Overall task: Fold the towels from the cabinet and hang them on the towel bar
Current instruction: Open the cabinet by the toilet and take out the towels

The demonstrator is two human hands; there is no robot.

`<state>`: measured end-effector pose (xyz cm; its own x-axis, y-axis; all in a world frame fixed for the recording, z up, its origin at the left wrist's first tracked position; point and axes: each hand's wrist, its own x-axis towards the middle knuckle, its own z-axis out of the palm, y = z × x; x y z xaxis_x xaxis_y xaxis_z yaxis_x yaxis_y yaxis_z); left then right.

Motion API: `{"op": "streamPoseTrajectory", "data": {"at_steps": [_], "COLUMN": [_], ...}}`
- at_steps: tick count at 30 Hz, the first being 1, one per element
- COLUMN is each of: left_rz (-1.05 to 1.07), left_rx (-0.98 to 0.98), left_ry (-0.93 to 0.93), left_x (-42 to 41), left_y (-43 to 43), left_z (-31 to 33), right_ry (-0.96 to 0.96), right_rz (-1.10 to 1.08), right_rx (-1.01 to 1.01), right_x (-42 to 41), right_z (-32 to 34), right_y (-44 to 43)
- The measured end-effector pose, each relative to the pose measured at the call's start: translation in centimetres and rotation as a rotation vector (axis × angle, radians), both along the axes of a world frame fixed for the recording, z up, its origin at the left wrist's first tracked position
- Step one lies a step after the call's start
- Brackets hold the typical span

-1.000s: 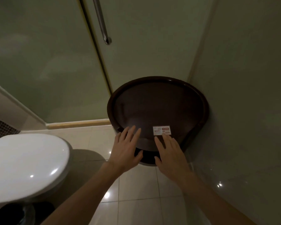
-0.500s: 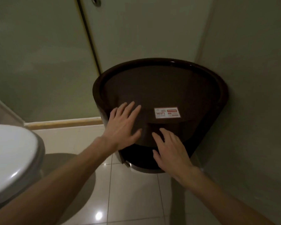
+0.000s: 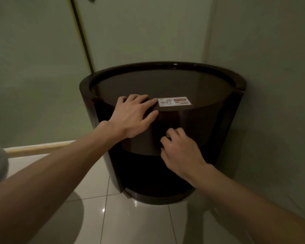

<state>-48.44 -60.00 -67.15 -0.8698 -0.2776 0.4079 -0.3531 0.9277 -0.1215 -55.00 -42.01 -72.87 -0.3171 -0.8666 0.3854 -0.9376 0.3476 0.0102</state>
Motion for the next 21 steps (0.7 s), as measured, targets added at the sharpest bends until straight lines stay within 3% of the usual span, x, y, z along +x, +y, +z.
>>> {"op": "streamPoseTrajectory", "data": {"at_steps": [11, 21], "left_rz": [0.067, 0.087], "left_rx": [0.085, 0.13], "left_ry": [-0.018, -0.052], "left_x": [-0.3, -0.2], "left_y": [0.9, 1.4], "left_z": [0.7, 0.8], "right_ry": [-0.119, -0.111], "right_rz": [-0.002, 0.027], "right_rx": [-0.008, -0.038], "right_x": [0.0, 1.6], "right_z": [0.2, 0.2], "right_y": [0.6, 2.6]}}
